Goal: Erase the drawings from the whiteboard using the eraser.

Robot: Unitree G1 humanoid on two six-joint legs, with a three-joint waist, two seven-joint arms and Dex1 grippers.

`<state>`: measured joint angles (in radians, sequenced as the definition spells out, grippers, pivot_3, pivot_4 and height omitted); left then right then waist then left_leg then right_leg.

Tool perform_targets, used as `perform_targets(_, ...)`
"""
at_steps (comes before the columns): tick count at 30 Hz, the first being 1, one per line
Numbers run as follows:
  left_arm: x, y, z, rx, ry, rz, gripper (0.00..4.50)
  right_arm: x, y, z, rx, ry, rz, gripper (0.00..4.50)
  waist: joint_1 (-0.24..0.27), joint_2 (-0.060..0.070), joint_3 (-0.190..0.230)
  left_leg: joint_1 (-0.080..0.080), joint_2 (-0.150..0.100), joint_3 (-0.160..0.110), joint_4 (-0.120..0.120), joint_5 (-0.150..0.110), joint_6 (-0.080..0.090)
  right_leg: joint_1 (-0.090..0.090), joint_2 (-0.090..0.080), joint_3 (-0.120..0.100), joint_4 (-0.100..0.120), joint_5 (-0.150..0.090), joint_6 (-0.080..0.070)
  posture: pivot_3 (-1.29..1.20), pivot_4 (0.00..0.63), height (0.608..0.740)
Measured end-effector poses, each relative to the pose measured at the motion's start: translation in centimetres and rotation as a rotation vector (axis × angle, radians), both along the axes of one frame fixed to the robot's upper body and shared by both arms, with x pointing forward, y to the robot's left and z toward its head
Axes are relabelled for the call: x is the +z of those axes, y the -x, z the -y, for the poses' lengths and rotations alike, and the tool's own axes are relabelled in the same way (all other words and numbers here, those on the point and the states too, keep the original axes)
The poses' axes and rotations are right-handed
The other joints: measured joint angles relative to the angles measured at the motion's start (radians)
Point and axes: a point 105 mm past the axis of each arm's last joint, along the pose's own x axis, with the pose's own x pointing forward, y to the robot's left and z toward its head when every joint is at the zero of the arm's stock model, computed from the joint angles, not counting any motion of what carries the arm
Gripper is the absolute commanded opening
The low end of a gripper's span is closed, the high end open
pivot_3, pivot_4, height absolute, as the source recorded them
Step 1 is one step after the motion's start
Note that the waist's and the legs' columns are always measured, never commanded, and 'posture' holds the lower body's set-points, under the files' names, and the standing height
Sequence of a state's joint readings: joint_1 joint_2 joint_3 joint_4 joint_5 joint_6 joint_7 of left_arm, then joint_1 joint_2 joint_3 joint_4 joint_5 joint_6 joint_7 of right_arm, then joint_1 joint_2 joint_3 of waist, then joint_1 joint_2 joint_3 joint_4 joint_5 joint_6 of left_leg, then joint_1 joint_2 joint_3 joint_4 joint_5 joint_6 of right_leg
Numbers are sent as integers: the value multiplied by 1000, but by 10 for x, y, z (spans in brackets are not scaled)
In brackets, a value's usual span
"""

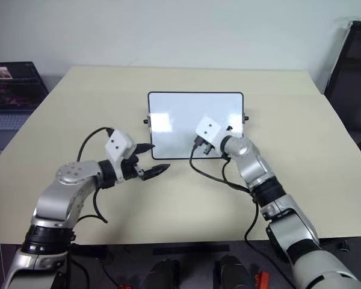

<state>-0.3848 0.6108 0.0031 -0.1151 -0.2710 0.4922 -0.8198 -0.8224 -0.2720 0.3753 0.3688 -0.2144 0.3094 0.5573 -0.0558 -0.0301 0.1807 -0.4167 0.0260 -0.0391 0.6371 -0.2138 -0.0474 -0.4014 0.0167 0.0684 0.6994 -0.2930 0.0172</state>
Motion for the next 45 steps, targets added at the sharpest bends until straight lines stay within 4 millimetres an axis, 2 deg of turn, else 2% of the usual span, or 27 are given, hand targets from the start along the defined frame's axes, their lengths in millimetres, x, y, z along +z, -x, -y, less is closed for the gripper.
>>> perform_targets(3, 0, 0, 0, -1, 0, 0, 4500, -15, 11, -4, 50, 27, -62, 955, -1, 0, 0, 1, 0, 0, 1, 0, 0, 1, 0, 0, 0, 0, 0, 0, 150, 740)
perform_targets(7, 0, 0, 0, -3, 1, -1, 4500, -16, 11, -6, 39, 21, -60, 955, -3, 0, 0, 1, 1, 0, 3, 0, 0, 1, 1, 0, 0, 0, 0, 0, 150, 740)
perform_targets(10, 0, 0, 0, -5, 1, -1, 4500, -2, -1, -7, -19, -12, 12, 955, -3, 0, 0, 0, 1, 1, 5, 0, 0, 1, 1, 0, 1, 1, 1, 0, 150, 740)
perform_targets(14, -1, 1, 1, -9, 2, -4, 4500, 23, -18, 6, -118, -42, 120, 955, 0, 0, 0, 0, 1, 1, 5, 0, 0, 1, 1, 0, 0, 1, 1, 0, 150, 740)
perform_targets(20, -2, 2, 2, -18, 4, -9, 4500, 22, -18, 6, -107, -33, 115, 955, -1, 0, 0, 0, 1, 0, 4, 0, 0, 1, 1, 0, 0, 1, 1, 0, 150, 740)
perform_targets(22, -3, 2, 2, -20, 5, -11, 4500, 19, -16, 7, -86, -13, 88, 955, -1, 0, 0, 0, 1, 0, 4, 0, 0, 1, 1, 0, 0, 1, 1, 0, 150, 740)
perform_targets(23, -5, 4, 1, -19, 5, -15, 4500, 3, -3, 10, -22, 39, 25, 955, 1, 0, 0, 1, 0, -2, 4, 0, 0, 4, 1, 0, -2, 1, 1, 0, 150, 740)
perform_targets(27, -6, 4, 1, -21, 5, -17, 4500, -20, 14, 4, 58, 97, -72, 955, 0, 0, 0, 2, 1, -1, 5, 0, 0, 6, 1, -1, -2, 1, 1, 0, 150, 740)
perform_targets(31, -6, 5, 2, -26, 5, -15, 4500, -26, 17, 4, 67, 115, -94, 955, -2, 0, 0, 3, 1, -1, 6, 0, 0, 7, 1, -1, -2, 0, 2, 0, 150, 740)
perform_targets(33, -7, 5, 3, -29, 4, -16, 4500, -22, 12, 2, 49, 109, -48, 955, -2, 0, 0, 3, 1, -1, 6, 0, 0, 7, 1, -1, -2, 0, 3, 0, 150, 740)
perform_targets(39, -8, 5, 4, -36, 2, -18, 4500, 28, -18, 12, -97, 40, 165, 955, -1, 0, 0, 2, 1, -1, 6, 0, 0, 6, 1, 0, -2, 2, 2, 0, 150, 740)
perform_targets(45, -8, 5, 5, -40, 1, -19, 4500, 29, -19, 10, -90, 34, 169, 955, -1, 0, 0, 0, 0, -1, 2, -1, 0, 3, 0, 0, -3, 2, 1, 0, 150, 740)
